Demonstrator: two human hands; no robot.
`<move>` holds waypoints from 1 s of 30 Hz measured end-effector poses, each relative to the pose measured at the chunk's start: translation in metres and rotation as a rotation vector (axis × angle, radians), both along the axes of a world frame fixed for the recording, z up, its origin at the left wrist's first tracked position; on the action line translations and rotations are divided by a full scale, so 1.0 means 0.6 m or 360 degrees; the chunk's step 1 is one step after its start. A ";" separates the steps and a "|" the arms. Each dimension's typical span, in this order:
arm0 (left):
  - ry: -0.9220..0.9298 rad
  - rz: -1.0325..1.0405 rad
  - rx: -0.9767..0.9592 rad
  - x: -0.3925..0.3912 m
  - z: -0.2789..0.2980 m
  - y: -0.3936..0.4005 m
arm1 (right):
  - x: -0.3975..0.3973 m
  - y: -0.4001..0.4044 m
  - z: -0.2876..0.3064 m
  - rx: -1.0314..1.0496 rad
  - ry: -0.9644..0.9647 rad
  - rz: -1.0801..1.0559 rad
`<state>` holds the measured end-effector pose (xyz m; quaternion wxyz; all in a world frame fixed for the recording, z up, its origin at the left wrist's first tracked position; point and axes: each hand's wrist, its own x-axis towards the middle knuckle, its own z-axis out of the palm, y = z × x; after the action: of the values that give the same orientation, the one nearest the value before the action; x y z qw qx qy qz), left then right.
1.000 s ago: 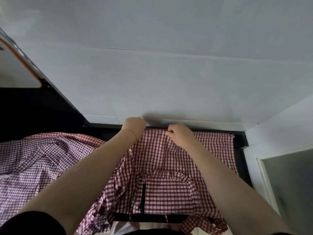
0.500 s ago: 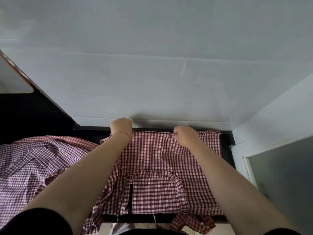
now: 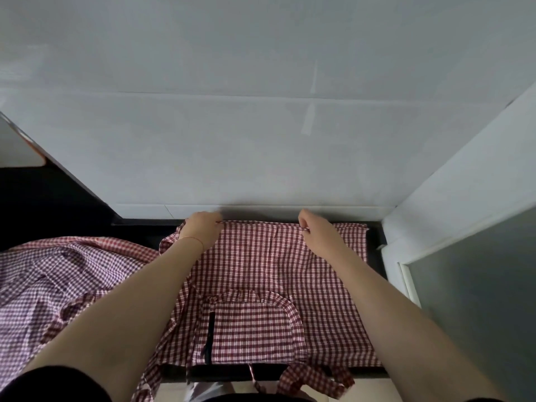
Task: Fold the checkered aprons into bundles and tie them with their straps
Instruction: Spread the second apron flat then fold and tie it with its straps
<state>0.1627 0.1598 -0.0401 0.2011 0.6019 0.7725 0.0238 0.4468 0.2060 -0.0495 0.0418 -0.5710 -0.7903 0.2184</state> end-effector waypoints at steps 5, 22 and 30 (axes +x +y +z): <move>-0.0061 -0.0030 0.0047 -0.005 -0.009 -0.007 | 0.003 0.000 -0.001 -0.0005 0.0021 0.0101; -0.0037 0.0033 0.0144 -0.001 -0.014 -0.015 | 0.019 0.006 0.014 -0.0004 -0.0217 -0.0067; 0.0014 0.0038 0.0087 -0.003 -0.013 -0.013 | 0.037 0.010 0.027 -0.0043 -0.0212 -0.0109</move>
<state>0.1606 0.1519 -0.0477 0.1811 0.5980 0.7795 0.0446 0.4689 0.2119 -0.0331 -0.0113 -0.6114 -0.7683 0.1891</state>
